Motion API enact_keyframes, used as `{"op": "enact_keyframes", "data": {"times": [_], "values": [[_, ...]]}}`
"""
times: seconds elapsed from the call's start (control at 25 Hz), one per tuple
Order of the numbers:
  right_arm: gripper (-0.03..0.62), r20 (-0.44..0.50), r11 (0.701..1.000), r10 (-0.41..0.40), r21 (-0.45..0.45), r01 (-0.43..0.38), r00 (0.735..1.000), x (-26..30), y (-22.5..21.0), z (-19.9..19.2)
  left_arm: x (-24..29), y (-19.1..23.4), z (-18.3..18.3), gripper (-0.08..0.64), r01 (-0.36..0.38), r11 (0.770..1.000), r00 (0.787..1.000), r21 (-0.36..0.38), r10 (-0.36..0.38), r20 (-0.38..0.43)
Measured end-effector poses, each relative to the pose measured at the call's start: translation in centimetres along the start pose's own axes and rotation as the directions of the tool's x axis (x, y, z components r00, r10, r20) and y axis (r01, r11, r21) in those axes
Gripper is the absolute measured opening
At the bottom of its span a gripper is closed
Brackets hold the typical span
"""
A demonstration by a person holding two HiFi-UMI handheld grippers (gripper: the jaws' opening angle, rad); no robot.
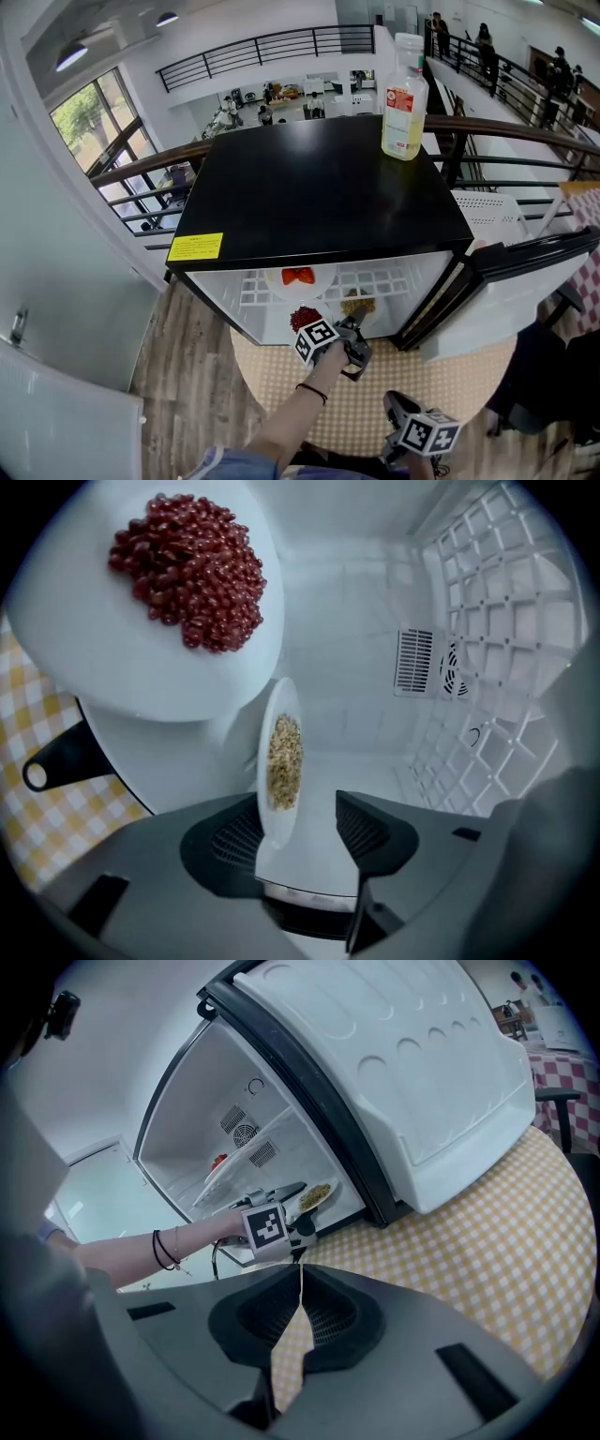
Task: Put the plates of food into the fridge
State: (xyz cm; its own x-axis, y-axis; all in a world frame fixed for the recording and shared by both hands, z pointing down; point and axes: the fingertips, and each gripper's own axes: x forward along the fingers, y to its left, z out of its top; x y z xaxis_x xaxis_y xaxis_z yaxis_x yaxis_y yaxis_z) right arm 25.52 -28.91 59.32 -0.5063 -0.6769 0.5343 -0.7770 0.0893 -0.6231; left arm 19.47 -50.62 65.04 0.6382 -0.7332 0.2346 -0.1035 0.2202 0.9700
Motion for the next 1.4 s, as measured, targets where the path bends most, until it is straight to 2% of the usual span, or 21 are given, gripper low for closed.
{"op": "enact_keyframes", "data": {"times": [0.24,0.4,0.52,0.64,0.72,1.0,1.12,1.24,1.32,1.4], "values": [[0.021,0.004,1.000,0.006,0.005,-0.006,1.000,0.2,0.5,-0.1,-0.8,-0.4,-1.0,0.367,-0.067,0.993,0.997,-0.101,0.062,-0.050],[0.021,0.022,1.000,0.003,0.001,-0.003,1.000,0.3,0.6,0.2,-1.6,-0.2,-1.8,0.428,-0.103,0.989,0.991,-0.104,0.093,-0.091],[0.021,0.020,1.000,0.012,0.001,-0.012,1.000,0.4,1.0,0.0,-2.4,-0.4,-2.5,0.439,-0.092,0.991,0.989,-0.100,0.079,-0.128],[0.021,0.025,1.000,0.006,-0.003,-0.006,1.000,0.5,1.0,-0.1,-3.3,-0.3,-3.9,0.439,-0.071,0.986,0.982,-0.151,0.043,-0.183],[0.021,0.017,1.000,0.012,-0.002,-0.012,1.000,0.6,1.3,-0.4,-4.0,0.9,-4.2,0.439,-0.077,0.983,0.980,-0.166,0.044,-0.196],[0.021,0.016,1.000,0.016,0.001,-0.016,1.000,0.7,1.7,-0.9,-6.2,2.0,-5.1,0.439,-0.028,0.992,0.972,-0.126,-0.003,-0.234],[0.021,0.025,1.000,0.008,-0.006,-0.008,1.000,0.6,1.9,-0.9,-7.9,1.8,-5.9,0.437,0.004,0.998,0.961,-0.059,-0.020,-0.275],[0.021,0.020,1.000,0.014,-0.010,-0.013,1.000,0.6,2.5,-1.1,-9.9,1.7,-6.5,0.437,0.047,0.996,0.944,0.071,-0.021,-0.328],[0.021,0.019,1.000,0.016,-0.012,-0.016,1.000,0.6,2.8,-1.3,-11.5,0.9,-7.3,0.437,0.103,0.978,0.926,0.179,-0.029,-0.376],[0.021,0.026,1.000,0.008,-0.018,-0.008,1.000,0.6,3.0,-1.2,-13.0,-0.2,-7.9,0.436,0.164,0.945,0.910,0.283,-0.035,-0.413]]}}
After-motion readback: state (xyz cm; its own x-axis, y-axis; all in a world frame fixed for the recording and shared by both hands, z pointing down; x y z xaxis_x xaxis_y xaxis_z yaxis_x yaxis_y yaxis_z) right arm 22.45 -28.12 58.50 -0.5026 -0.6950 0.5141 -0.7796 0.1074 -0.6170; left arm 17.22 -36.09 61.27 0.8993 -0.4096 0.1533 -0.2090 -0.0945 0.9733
